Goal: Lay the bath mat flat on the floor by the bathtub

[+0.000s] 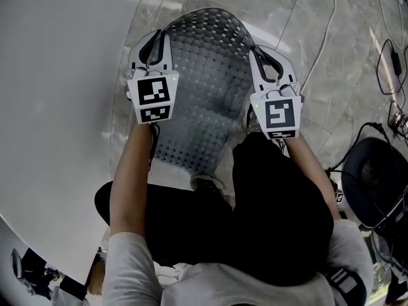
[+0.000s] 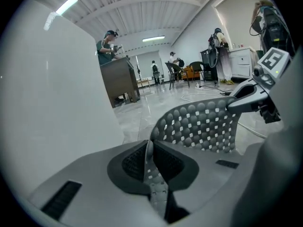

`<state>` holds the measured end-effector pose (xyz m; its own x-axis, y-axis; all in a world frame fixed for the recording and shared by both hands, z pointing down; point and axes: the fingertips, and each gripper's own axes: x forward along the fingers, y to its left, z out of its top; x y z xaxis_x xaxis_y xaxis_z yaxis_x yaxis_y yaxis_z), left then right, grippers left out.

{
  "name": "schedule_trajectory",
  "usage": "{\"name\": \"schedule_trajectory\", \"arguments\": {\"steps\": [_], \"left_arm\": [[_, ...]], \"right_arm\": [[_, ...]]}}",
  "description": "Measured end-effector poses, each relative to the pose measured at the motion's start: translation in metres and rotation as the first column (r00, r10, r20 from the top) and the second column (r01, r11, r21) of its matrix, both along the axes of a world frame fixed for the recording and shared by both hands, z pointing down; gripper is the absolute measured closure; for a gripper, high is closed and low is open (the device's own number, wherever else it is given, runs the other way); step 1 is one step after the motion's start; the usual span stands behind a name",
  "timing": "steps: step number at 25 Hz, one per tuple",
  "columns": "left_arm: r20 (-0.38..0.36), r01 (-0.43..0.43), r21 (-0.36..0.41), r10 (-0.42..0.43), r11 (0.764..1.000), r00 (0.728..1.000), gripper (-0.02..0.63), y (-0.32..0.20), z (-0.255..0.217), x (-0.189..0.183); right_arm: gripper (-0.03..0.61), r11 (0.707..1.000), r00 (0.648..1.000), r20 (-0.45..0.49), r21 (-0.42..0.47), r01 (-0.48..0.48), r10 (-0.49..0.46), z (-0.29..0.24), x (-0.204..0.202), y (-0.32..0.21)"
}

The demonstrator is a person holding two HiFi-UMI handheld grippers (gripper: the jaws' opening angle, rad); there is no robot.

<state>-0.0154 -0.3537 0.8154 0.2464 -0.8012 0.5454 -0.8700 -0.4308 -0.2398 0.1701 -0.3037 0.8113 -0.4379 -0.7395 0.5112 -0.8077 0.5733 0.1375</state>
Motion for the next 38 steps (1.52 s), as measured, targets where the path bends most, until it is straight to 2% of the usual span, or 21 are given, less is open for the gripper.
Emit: {"name": "schedule_trajectory", "arguments": {"steps": [11, 19, 24, 32, 38], "left_arm": [[-0.012, -0.015, -0.038, 0.014, 0.999, 1.0, 0.588, -0.018, 0.031, 0.004], [-0.085, 0.005, -0.053, -0.01, 0.999, 0.996, 0.588, -0.037, 0.062, 0.01], [-0.112, 0.015, -0.072, -0.023, 0.997, 0.993, 0.588, -0.045, 0.084, 0.017], [-0.041, 0.0, -0.071, -0.003, 0.997, 0.999, 0.588, -0.062, 0.101, 0.022], [0.004, -0.008, -0.125, 0.009, 0.992, 1.0, 0.588, -0.074, 0.118, 0.026]], "right_arm": [[0.554, 0.999, 0.999, -0.047, -0.044, -0.009, 0.007, 0.034, 0.003, -0.016], [0.554, 0.997, 0.995, -0.103, -0.07, 0.011, -0.018, 0.059, 0.003, -0.028], [0.554, 0.994, 0.993, -0.114, -0.103, -0.023, 0.011, 0.074, 0.007, -0.041], [0.554, 0.99, 0.992, -0.121, -0.132, -0.041, 0.025, 0.097, 0.019, -0.053], [0.554, 0.988, 0.99, -0.136, -0.143, -0.058, 0.038, 0.112, 0.027, -0.068]]}}
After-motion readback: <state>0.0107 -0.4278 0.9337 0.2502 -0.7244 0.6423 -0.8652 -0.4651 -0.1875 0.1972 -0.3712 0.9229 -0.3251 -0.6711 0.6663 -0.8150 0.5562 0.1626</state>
